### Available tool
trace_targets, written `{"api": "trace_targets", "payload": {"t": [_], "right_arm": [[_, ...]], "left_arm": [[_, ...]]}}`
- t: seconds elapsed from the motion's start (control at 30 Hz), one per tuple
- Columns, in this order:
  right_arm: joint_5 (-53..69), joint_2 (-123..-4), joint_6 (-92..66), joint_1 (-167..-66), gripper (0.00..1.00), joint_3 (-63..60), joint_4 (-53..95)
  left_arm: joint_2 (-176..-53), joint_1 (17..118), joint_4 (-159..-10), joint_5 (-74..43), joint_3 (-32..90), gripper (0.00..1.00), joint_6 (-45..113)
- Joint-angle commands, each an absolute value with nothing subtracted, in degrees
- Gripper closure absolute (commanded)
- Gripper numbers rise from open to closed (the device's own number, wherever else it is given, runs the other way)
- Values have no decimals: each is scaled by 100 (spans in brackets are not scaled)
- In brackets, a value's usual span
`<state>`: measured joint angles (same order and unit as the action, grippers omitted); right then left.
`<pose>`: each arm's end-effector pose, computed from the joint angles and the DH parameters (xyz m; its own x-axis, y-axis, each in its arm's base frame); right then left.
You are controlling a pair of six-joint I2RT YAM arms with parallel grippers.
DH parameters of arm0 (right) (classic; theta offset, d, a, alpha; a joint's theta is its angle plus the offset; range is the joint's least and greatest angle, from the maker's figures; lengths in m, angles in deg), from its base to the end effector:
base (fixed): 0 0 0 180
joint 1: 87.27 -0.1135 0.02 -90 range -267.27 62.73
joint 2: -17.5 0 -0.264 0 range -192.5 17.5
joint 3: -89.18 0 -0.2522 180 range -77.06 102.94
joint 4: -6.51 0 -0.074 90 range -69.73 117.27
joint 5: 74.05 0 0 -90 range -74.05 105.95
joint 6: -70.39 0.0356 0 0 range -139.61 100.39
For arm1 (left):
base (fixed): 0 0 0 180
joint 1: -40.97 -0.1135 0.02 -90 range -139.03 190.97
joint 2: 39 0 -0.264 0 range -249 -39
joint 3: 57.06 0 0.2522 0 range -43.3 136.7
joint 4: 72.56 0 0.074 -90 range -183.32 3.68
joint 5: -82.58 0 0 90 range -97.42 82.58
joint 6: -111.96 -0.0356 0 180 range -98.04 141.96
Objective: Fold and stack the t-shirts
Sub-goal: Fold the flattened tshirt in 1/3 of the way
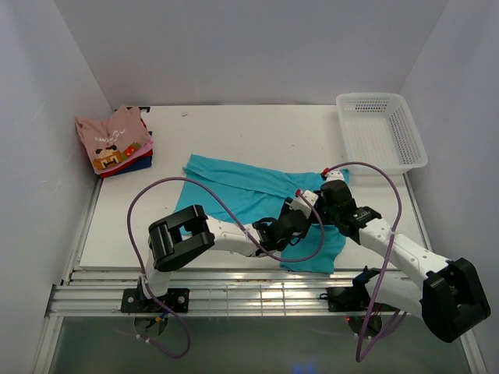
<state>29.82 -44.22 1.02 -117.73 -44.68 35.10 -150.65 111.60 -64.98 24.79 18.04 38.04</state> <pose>0.1903 0.1020 0.2026 -0.6833 -0.0050 -0.7301 -0.1103 0.9892 0.0964 0.1542 -0.3815 0.1583 -0.3326 0.2395 -0.9122 0.5739 0.8189 0.0057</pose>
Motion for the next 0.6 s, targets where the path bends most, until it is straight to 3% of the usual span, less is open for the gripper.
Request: {"api": "trace_targets", "payload": {"t": [0.0,0.57], "right_arm": [[3036,-4227,96,-11795,60,-4524,3336],[3115,-4227,52,-11795,62,-4612,3354]], "left_arm": [[-15149,11189,-6505,2650,2006,40,3682],[-15694,11154,-6488,3055,2287,41,3567]]}}
